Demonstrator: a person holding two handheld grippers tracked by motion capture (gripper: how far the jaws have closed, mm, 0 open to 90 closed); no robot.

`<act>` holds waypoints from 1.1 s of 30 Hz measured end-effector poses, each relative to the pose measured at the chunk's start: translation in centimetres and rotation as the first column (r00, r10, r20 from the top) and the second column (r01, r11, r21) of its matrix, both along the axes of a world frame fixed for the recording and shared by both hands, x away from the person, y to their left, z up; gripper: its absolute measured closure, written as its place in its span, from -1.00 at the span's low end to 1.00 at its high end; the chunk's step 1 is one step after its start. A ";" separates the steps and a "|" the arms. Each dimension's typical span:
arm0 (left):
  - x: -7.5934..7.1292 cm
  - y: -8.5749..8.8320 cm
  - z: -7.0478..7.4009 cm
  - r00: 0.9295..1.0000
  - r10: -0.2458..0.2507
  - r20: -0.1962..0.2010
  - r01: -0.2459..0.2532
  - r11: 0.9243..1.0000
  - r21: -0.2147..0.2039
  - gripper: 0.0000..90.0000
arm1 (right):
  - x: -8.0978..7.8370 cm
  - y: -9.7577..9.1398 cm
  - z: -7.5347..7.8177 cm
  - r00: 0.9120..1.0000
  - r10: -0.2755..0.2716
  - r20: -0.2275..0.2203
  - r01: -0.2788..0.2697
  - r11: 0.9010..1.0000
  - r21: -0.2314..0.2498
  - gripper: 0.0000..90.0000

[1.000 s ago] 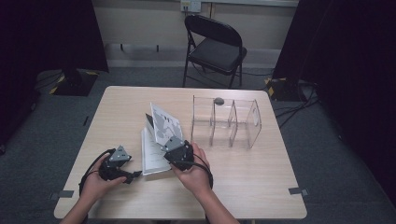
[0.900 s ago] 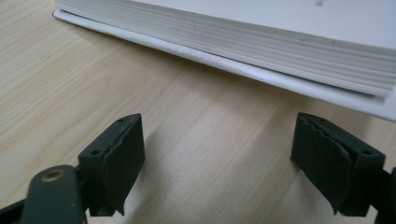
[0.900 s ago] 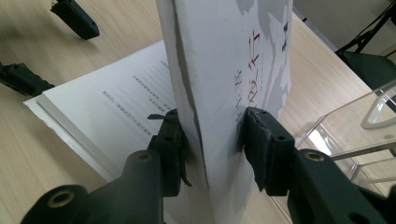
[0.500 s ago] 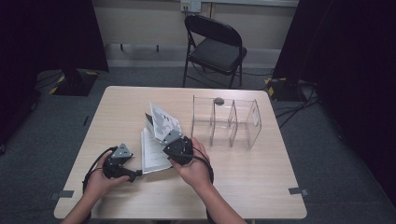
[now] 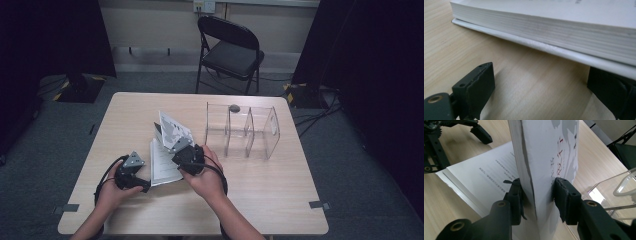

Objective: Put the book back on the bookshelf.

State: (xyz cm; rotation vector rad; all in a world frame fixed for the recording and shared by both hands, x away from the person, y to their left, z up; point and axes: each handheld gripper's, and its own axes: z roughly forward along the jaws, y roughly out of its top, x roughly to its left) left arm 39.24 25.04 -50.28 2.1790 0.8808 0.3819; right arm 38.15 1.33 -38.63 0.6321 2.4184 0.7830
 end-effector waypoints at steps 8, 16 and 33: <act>0.4 -0.4 0.1 0.999 0.010 0.040 -0.010 1.000 0.018 -0.73 | -0.2 -0.2 0.8 1.000 0.016 0.006 -0.016 1.000 0.004 0.35; 0.1 -0.8 0.2 0.998 -0.013 0.061 0.012 1.000 0.017 -0.65 | -0.5 -0.1 0.8 0.999 0.037 0.009 -0.037 0.999 -0.004 0.34; -0.7 -1.1 1.7 0.993 -0.012 0.121 0.008 0.999 0.034 -0.58 | -0.5 0.7 1.4 0.998 0.060 0.006 -0.060 0.997 -0.045 0.33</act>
